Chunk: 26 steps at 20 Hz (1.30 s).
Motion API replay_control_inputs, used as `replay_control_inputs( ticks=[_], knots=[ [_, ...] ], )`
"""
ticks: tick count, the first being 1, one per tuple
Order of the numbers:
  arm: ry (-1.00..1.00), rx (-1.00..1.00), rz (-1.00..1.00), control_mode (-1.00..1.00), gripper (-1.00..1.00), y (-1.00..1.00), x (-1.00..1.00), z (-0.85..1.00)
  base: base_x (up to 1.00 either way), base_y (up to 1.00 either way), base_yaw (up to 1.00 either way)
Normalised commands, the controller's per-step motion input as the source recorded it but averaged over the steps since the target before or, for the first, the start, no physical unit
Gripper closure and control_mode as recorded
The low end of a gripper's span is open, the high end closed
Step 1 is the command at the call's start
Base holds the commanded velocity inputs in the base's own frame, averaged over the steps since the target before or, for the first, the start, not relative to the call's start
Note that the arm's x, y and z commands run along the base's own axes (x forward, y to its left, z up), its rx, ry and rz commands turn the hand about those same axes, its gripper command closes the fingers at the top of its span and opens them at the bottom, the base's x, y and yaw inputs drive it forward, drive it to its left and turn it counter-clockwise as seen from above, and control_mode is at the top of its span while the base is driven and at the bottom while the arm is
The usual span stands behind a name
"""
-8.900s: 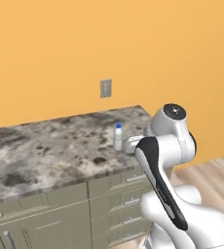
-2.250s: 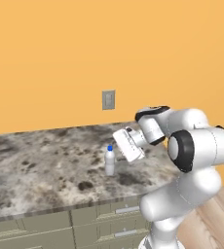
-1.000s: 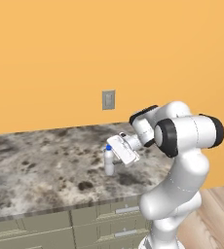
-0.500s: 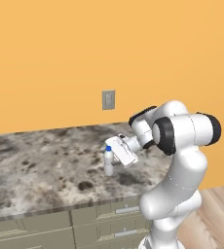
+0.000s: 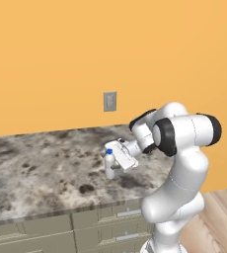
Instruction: Place the drinks on the dining counter in a tight cluster.
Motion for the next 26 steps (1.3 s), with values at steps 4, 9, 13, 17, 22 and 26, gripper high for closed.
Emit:
replay_control_inputs(
  ticks=[4,9,13,17,22,26],
  knots=[
    [0.04,0.00,0.00,-1.00,1.00,0.03,-0.04,0.11,0.00,0.00,0.00],
    [0.01,0.00,0.00,-1.00,1.00,0.00,-0.21,0.38,0.00,0.00,0.00],
    [0.00,0.00,0.00,-1.00,1.00,0.00,-0.24,0.39,0.00,0.00,0.00],
    [0.00,-0.04,0.00,-1.00,1.00,-0.02,-0.26,0.34,0.00,0.00,0.00],
    [0.00,-0.04,0.00,-1.00,1.00,-0.05,-0.28,0.28,0.00,0.00,0.00],
    [0.00,0.00,-0.02,-1.00,1.00,-0.06,-0.34,0.23,0.00,0.00,0.00]
  ],
)
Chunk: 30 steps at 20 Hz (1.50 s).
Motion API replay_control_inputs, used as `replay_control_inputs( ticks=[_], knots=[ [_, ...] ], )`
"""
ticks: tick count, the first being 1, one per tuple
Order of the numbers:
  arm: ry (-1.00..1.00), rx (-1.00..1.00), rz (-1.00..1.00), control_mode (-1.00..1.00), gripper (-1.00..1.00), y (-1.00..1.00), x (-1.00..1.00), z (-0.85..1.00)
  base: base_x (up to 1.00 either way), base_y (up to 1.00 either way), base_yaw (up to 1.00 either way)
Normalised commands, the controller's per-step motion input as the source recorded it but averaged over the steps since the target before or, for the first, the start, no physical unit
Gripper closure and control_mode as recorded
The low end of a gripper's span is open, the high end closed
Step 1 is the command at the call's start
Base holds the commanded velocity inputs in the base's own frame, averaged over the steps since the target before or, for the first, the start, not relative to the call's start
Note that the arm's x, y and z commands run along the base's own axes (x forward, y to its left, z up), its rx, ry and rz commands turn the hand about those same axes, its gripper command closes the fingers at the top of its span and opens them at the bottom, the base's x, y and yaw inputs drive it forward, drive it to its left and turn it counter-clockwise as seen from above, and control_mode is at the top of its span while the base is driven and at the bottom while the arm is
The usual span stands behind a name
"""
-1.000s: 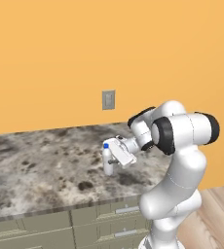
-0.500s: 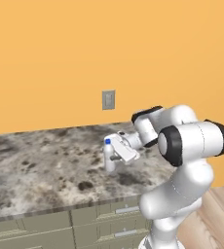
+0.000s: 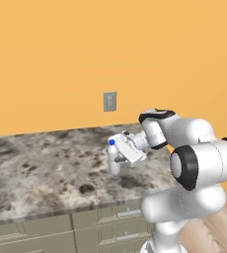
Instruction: Place the drinks on the dining counter in a tight cluster.
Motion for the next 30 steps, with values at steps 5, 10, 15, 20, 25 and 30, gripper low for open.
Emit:
replay_control_inputs(
  ticks=[5,10,15,20,25,30],
  knots=[
    [-0.01,-0.01,-0.03,-1.00,1.00,-0.01,-0.29,0.23,0.00,0.00,0.00],
    [0.00,0.00,0.00,-1.00,1.00,0.00,0.00,0.00,0.00,0.00,0.00],
    [0.00,0.00,0.00,1.00,1.00,0.00,0.00,0.00,-0.25,0.05,0.02],
    [0.00,0.00,0.00,1.00,1.00,0.00,0.00,0.00,-0.51,0.16,0.39],
    [0.00,0.00,0.00,1.00,1.00,0.00,0.00,0.00,-0.27,0.20,0.79],
    [0.00,0.00,0.00,1.00,1.00,0.00,0.00,0.00,-0.09,0.15,0.92]
  ],
)
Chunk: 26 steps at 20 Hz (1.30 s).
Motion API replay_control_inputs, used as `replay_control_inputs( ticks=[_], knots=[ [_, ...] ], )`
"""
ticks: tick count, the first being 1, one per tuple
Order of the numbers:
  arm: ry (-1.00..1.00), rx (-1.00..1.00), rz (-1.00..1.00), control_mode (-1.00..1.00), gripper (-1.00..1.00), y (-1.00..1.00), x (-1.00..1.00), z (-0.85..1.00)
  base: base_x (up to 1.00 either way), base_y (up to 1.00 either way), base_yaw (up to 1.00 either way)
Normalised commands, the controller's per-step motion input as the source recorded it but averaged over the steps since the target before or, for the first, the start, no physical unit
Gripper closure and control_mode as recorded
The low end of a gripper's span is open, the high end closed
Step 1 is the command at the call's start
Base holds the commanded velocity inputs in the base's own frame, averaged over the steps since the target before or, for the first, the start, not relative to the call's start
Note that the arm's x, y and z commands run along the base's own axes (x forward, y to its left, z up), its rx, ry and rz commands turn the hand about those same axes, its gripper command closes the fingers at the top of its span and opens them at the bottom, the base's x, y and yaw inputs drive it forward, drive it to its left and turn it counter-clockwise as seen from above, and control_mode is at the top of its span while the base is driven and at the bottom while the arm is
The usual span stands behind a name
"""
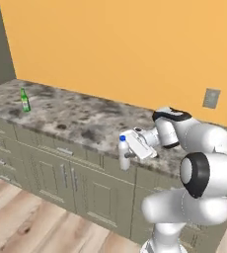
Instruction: Place the drinks on the dining counter in a tight cluster.
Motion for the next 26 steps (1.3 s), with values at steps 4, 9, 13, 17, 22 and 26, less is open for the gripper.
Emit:
replay_control_inputs(
  ticks=[4,9,13,17,22,26],
  knots=[
    [0.00,0.00,0.00,1.00,1.00,0.00,0.00,0.00,-0.05,0.14,0.90],
    [0.00,0.00,0.00,1.00,1.00,0.00,0.00,0.00,0.11,0.13,0.70],
    [0.00,0.00,0.00,1.00,1.00,0.00,0.00,0.00,0.47,0.09,0.41],
    [0.00,0.00,0.00,1.00,1.00,0.00,0.00,0.00,0.69,0.15,0.20],
    [0.00,0.00,0.00,1.00,1.00,0.00,0.00,0.00,0.76,0.20,0.11],
    [0.00,0.00,0.00,1.00,1.00,0.00,0.00,0.00,0.77,0.22,0.09]
  ],
)
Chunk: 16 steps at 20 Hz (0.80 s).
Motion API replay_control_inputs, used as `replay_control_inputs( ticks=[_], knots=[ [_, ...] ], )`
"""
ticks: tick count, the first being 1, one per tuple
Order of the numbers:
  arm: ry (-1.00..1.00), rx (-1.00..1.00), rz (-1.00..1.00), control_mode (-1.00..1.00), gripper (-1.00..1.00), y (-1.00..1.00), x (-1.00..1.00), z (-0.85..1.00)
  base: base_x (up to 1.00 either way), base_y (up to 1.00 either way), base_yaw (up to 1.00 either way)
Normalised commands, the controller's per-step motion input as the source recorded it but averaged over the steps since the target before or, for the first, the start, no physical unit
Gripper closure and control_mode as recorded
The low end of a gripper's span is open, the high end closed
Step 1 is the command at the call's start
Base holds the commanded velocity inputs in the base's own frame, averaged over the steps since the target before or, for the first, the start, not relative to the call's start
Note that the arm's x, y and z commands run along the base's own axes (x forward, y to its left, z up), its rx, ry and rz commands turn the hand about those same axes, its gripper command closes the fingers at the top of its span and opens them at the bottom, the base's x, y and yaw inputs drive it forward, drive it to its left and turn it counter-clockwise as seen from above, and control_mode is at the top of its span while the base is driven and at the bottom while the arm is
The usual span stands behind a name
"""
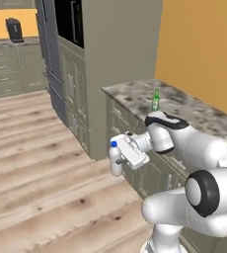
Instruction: Place the drinks on the dining counter in a tight cluster.
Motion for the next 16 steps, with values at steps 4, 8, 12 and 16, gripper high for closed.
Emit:
replay_control_inputs(
  ticks=[4,8,12,16],
  knots=[
    [0.00,0.00,0.00,1.00,1.00,0.00,0.00,0.00,0.71,0.22,0.16],
    [0.00,0.00,0.00,1.00,1.00,0.00,0.00,0.00,0.71,0.22,0.17],
    [0.00,0.00,0.00,1.00,1.00,0.00,0.00,0.00,0.66,0.20,0.24],
    [0.00,0.00,0.00,1.00,1.00,0.00,0.00,0.00,0.50,0.12,0.42]
  ],
)
